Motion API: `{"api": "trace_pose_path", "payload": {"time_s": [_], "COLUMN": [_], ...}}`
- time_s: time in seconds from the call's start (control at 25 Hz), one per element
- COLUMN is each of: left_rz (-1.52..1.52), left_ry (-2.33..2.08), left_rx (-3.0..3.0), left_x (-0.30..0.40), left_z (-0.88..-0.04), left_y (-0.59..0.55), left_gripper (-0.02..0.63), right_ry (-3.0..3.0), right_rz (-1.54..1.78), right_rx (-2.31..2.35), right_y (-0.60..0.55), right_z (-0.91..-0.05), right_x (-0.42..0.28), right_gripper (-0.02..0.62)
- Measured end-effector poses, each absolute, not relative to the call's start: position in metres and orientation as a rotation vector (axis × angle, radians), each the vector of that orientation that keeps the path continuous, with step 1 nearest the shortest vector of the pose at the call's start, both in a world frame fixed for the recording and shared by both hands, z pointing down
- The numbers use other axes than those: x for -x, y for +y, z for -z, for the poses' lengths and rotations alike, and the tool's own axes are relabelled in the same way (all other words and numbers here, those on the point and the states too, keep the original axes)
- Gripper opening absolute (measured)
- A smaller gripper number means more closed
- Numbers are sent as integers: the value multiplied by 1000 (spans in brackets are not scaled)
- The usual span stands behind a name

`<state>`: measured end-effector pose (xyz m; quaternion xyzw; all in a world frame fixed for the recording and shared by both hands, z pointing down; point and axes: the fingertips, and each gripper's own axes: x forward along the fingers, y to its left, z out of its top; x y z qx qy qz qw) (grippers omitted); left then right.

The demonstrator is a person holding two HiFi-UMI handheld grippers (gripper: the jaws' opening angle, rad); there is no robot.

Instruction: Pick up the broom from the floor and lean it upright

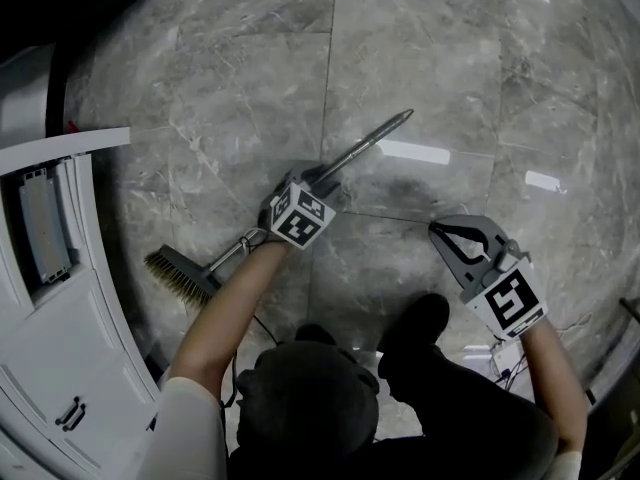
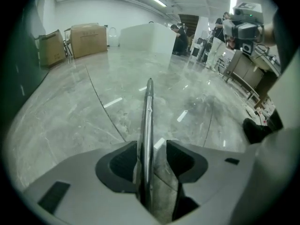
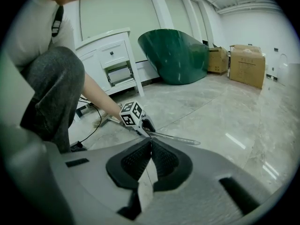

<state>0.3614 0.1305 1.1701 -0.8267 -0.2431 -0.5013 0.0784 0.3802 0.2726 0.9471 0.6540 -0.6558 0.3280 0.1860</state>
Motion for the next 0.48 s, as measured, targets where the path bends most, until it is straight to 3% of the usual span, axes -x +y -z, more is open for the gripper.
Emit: {"api": "trace_pose_path", "payload": {"time_s": [0.24,0.48], "left_rz": [1484,1433], "left_ry": [-683,-668], "left_rx": [2466,2472], "left_x": [-370,-370], "left_z": [-1173,-1160], "left_y": [127,123], "left_gripper": [81,77], "right_ry": [-1808,-1819], "right_rz": [-926,-909], "right_rx": [-1870,-1868], "right_y": [283,278], "right_z": [-952,-950], "right_x": [-389,-393], "right_gripper": [2,2]}}
